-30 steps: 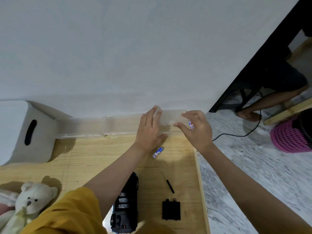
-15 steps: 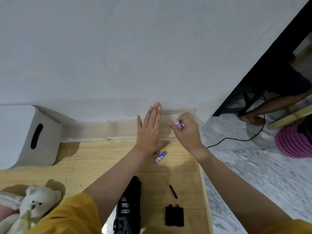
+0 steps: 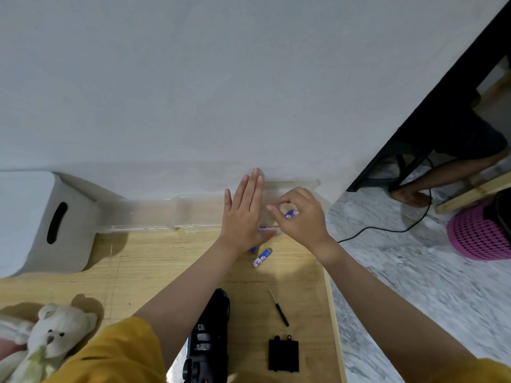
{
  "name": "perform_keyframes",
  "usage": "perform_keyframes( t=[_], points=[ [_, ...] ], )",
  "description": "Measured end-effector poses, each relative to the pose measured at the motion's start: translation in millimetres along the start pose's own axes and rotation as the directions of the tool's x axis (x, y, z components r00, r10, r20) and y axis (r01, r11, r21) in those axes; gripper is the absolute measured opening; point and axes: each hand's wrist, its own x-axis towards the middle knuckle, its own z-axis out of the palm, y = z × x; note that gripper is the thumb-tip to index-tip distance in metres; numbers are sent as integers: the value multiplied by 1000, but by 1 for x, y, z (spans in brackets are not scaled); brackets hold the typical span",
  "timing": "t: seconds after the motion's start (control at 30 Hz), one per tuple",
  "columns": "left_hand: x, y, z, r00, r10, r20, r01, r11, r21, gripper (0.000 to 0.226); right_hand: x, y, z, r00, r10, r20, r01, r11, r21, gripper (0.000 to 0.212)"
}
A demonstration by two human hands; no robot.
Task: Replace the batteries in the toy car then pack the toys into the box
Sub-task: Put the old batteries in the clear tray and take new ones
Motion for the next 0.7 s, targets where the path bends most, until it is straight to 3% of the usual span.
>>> perform_keyframes(
  t=[0.1, 0.17, 0.3, 0.4, 0.53, 0.7],
  points=[
    [-3, -1, 2, 999, 21, -32, -21, 1000, 7, 130, 1, -8, -22, 960, -166, -223, 157, 986, -57, 21],
    [-4, -1, 4, 998, 39, -56, -39, 999, -2, 123, 5, -9, -36, 954, -174, -243, 157, 984, -90, 19],
    [-11, 5, 9, 990, 45, -135, -53, 997, -57, 120, 5, 4, -47, 990, -142, 10, 142, 983, -114, 29],
    [-16, 11, 10, 979, 46, -198, -69, 991, -114, 107, -7, 13, -45, 978, -201, 52, 206, 967, -148, 29],
    [-19, 11, 14, 979, 138, -152, -165, 970, -180, 76, -24, 21, -38, 971, -195, 138, 217, 960, -174, 26],
    [-16, 13, 9, 987, 141, -80, -152, 974, -169, 46, -39, 28, -28, 964, -89, 250, 131, 979, -156, 24]
  ],
)
